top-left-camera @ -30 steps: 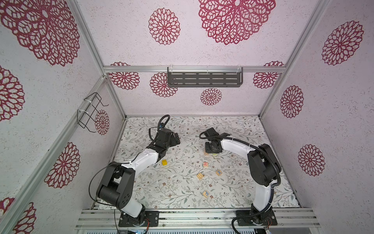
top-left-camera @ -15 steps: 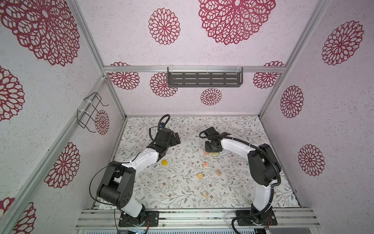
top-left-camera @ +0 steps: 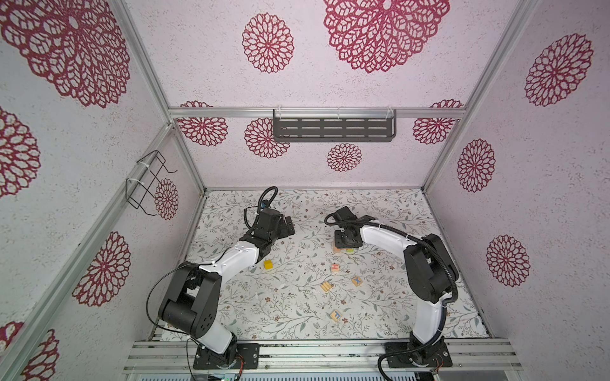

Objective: Build the wood block tower
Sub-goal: 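Lower the orange block onto the red and blue blocks, open right gripper, then move the right gripper over the X letter cube nearer the robot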

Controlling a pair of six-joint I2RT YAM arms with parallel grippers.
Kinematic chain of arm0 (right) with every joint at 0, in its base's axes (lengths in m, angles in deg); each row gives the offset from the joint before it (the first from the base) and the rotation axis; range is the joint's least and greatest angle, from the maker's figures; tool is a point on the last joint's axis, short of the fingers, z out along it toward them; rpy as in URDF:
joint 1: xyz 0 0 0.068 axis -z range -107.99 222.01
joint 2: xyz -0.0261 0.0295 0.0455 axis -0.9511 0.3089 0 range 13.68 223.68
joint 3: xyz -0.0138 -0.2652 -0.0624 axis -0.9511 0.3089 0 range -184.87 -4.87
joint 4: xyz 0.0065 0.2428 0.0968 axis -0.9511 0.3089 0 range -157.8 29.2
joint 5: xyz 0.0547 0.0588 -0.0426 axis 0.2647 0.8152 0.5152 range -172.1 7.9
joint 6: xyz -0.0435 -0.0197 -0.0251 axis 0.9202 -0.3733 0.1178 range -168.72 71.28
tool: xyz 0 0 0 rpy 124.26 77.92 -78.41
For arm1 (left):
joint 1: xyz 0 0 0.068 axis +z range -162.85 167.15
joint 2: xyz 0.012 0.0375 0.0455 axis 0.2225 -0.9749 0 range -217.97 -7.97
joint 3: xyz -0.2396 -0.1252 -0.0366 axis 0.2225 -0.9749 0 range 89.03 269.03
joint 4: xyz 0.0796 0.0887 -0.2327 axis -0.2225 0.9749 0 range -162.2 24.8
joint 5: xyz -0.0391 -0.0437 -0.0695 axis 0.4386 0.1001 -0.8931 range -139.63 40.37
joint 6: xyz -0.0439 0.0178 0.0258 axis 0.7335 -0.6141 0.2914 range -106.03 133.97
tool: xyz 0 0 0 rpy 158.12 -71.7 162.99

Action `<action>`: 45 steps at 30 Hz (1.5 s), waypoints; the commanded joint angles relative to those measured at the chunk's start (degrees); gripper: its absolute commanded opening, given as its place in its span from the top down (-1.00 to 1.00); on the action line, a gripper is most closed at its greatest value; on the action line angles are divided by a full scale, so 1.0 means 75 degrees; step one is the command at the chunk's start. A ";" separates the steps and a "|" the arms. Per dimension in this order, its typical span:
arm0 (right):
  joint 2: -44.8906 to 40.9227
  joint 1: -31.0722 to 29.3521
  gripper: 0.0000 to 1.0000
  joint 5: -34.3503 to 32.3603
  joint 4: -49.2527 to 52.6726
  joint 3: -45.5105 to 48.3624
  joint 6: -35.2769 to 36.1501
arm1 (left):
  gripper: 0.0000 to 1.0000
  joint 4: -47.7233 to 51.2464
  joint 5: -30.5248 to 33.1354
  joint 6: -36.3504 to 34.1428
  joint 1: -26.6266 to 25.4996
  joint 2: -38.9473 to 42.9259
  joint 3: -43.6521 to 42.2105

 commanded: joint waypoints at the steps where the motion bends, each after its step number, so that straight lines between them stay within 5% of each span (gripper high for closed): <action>1: -0.0215 0.0028 0.05 -0.0200 0.0240 -0.0169 0.0110 | -0.95 0.0007 -0.0065 0.0099 0.0047 0.0026 0.0206; 12: -0.1764 -0.0042 -0.01 -0.0137 0.0513 0.0678 -0.0057 | -0.95 0.0708 -0.0037 0.0240 -0.0453 0.0941 0.0077; 29: -0.4750 -0.0118 0.14 0.1174 0.0352 0.3863 0.0655 | -0.95 0.2581 -0.0518 0.0620 -0.2039 0.2130 -0.0574; 40: -0.4798 -0.0167 0.18 0.1017 -0.0164 0.4870 0.1088 | -0.95 0.3396 -0.0051 0.0976 -0.2434 0.2641 -0.0871; 45: -0.4519 -0.0232 0.04 0.1265 -0.0372 0.4797 0.1304 | -0.95 0.3327 0.0045 0.0922 -0.2440 0.2710 -0.0929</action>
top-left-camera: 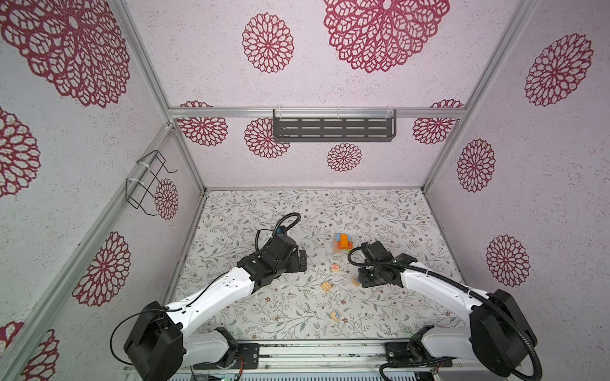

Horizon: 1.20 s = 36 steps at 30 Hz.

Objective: Build the wood block tower
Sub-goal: 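Move the right gripper over the X letter cube nearer the robot, then close the right gripper on the X cube and lift it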

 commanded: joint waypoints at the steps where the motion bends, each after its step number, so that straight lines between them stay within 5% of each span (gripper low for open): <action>1: 0.0192 -0.0091 0.01 0.0057 -0.0235 -0.0175 0.0297 | -0.95 0.0002 0.0179 0.0156 -0.0043 0.0179 -0.0032; 14: 0.1365 -0.0374 -0.09 -0.0276 -0.0364 -0.0615 0.0499 | -0.95 -0.0100 0.0263 -0.0093 -0.0042 0.0179 -0.0154; 36: 0.1623 -0.0386 0.50 -0.0410 -0.0207 -0.0810 0.0302 | -0.95 -0.0327 0.0337 -0.0062 -0.0041 0.0229 -0.0401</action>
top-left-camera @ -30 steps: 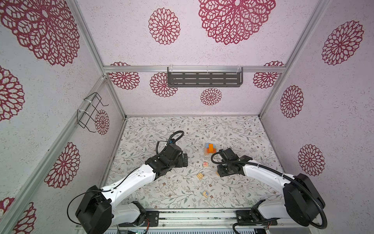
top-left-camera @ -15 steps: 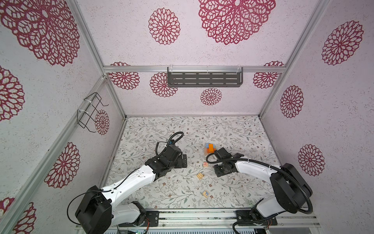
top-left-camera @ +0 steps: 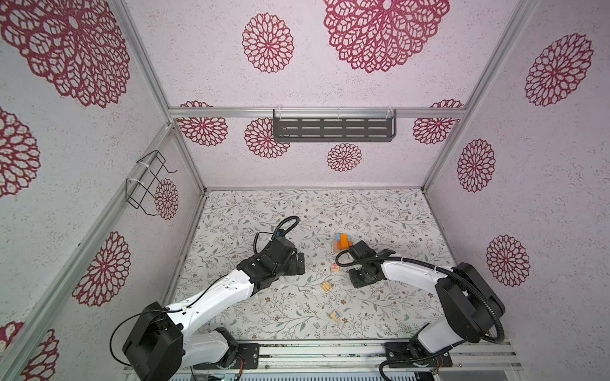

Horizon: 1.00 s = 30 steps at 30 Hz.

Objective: Build the wood block tower
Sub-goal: 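Close the right gripper on the X cube and lift it, then carry the X cube with the right gripper over the orange block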

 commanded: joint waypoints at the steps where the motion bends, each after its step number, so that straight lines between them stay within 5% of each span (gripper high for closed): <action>1: -0.0167 -0.0033 0.50 -0.0225 0.0227 -0.0304 -0.0075 | -0.95 -0.0192 0.0188 0.0047 -0.0042 0.0129 -0.0069; 13: 0.0053 0.0069 0.49 -0.0752 0.1072 -0.1941 -0.0340 | -0.95 -0.0672 0.0233 -0.0233 0.0267 -0.0636 0.0509; 30: 0.1434 0.0729 0.44 -0.0165 0.1535 -0.4203 -0.0344 | -0.95 -0.1592 -0.0153 -0.0709 0.1077 -0.2203 0.1484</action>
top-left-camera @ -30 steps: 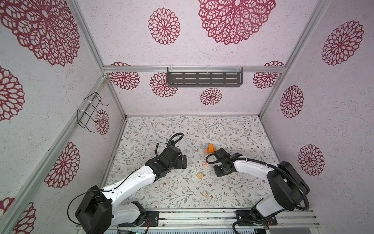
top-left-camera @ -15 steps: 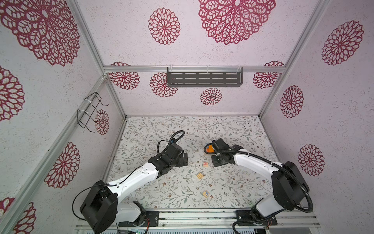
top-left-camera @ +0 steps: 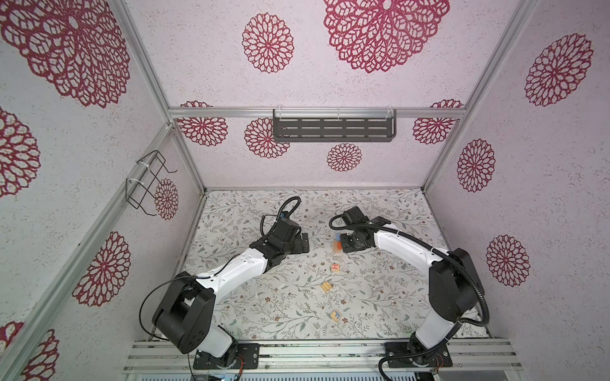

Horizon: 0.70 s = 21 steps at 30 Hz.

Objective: Build the wood block tower
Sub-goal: 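Carry the X cube with the right gripper over the orange block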

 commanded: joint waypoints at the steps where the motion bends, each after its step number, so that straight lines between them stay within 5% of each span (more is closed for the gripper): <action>1: 0.0139 0.0188 0.44 0.0197 0.0253 -0.0473 -0.0126 | -0.95 -0.0331 -0.0082 -0.0098 0.0201 -0.0167 0.0114; 21: 0.1883 0.0551 0.40 0.0249 0.0707 -0.2199 0.0104 | -0.95 -0.1080 0.0163 -0.0002 0.0550 -0.0949 0.0004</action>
